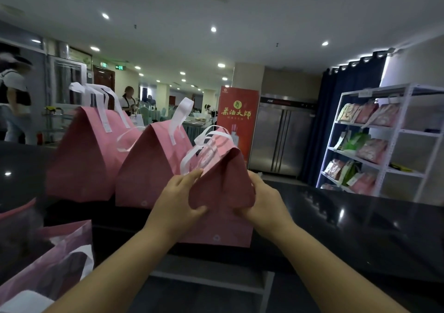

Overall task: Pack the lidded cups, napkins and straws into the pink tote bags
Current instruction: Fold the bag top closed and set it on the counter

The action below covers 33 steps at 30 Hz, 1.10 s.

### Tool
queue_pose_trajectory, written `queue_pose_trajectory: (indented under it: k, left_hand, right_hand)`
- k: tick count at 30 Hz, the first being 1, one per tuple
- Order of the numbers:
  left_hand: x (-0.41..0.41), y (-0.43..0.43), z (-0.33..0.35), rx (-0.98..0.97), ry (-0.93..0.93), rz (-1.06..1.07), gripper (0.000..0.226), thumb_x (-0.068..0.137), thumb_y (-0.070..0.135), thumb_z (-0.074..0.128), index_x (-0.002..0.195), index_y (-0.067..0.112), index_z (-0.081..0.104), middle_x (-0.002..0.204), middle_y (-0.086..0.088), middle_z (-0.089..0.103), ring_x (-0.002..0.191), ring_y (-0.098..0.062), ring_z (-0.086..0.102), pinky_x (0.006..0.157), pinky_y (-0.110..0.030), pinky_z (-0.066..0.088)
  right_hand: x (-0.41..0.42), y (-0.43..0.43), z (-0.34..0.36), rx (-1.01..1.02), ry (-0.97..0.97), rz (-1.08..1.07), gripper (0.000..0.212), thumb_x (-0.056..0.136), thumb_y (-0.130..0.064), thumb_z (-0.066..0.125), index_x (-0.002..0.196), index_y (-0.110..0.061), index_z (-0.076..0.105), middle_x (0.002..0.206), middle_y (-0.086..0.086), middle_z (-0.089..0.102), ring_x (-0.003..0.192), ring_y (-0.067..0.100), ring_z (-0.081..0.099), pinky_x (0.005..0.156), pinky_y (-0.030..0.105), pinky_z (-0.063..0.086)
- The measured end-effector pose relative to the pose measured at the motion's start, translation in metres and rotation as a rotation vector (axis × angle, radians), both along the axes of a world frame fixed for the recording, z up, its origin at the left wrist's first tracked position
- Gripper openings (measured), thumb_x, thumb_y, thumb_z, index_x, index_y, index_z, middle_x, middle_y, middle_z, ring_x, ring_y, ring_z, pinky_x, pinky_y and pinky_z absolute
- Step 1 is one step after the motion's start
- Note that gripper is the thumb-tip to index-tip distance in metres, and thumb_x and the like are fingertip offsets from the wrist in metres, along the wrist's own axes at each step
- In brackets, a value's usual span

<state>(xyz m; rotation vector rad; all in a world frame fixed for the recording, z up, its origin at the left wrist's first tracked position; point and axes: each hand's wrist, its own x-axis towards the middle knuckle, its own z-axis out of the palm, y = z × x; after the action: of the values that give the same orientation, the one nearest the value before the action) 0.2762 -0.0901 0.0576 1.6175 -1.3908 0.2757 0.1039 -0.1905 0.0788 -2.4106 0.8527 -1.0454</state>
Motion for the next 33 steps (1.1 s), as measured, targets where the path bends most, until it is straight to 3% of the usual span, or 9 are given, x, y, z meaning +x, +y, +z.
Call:
queue_pose_trajectory:
  k: [5,8,12,19,23,28,33]
  left_hand:
    - [0.002,-0.016,-0.001,0.002,0.019,0.055,0.075,0.063,0.016,0.075,0.130,0.022,0.043,0.114,-0.006,0.049,0.102,-0.026,0.053,0.084,-0.031,0.044]
    - [0.008,-0.027,-0.003,0.039,0.019,0.084,0.077,0.064,0.018,0.074,0.133,0.023,0.039,0.113,-0.007,0.046,0.102,-0.030,0.051,0.087,-0.041,0.047]
    - [0.017,-0.040,-0.004,0.116,0.041,0.113,0.081,0.067,0.023,0.072,0.138,0.030,0.032,0.109,-0.007,0.042,0.102,-0.032,0.049,0.088,-0.041,0.046]
    - [0.026,-0.064,0.002,0.175,-0.064,0.227,0.081,0.072,0.016,0.067,0.140,0.013,0.023,0.105,-0.015,0.057,0.099,-0.034,0.050,0.076,-0.044,0.044]
    - [0.029,-0.071,0.006,0.235,-0.092,0.266,0.082,0.074,0.018,0.065,0.140,0.010,0.017,0.107,-0.014,0.055,0.101,-0.033,0.050,0.078,-0.044,0.044]
    - [0.028,-0.058,0.016,0.221,-0.093,0.269,0.066,0.076,0.018,0.066,0.132,0.009,0.032,0.113,-0.017,0.052,0.103,-0.037,0.052,0.081,-0.045,0.043]
    - [0.011,-0.014,0.031,0.159,-0.142,0.256,0.046,0.077,0.030,0.069,0.114,0.011,0.050,0.108,-0.011,0.057,0.100,-0.033,0.054,0.080,-0.042,0.047]
  right_hand:
    - [0.026,-0.010,-0.012,-0.108,-0.015,-0.179,0.041,0.078,-0.040,0.064,0.114,-0.038,0.044,0.102,-0.002,0.061,0.090,0.026,0.059,0.072,0.037,0.048]
    - [0.042,-0.020,-0.018,-0.140,0.001,-0.239,0.041,0.081,-0.034,0.062,0.118,-0.031,0.044,0.105,0.000,0.057,0.092,0.029,0.059,0.069,0.036,0.044]
    - [0.056,-0.032,-0.018,-0.143,0.021,-0.280,0.044,0.082,-0.030,0.060,0.123,-0.028,0.042,0.108,0.001,0.055,0.095,0.029,0.057,0.073,0.039,0.047]
    - [0.079,-0.049,-0.012,-0.095,0.065,-0.288,0.038,0.083,-0.022,0.060,0.116,-0.021,0.041,0.109,0.005,0.054,0.095,0.033,0.057,0.068,0.036,0.041]
    - [0.082,-0.055,-0.004,-0.024,0.105,-0.284,0.036,0.080,-0.022,0.061,0.111,-0.020,0.041,0.108,0.008,0.055,0.095,0.034,0.057,0.070,0.038,0.045]
    - [0.065,-0.043,0.007,-0.038,0.166,-0.286,0.038,0.080,-0.023,0.060,0.115,-0.019,0.047,0.111,0.003,0.056,0.095,0.027,0.057,0.076,0.040,0.050]
    - [0.031,-0.011,0.022,-0.151,0.054,-0.242,0.033,0.084,-0.031,0.065,0.113,-0.018,0.055,0.111,-0.001,0.059,0.099,0.017,0.057,0.082,0.037,0.051]
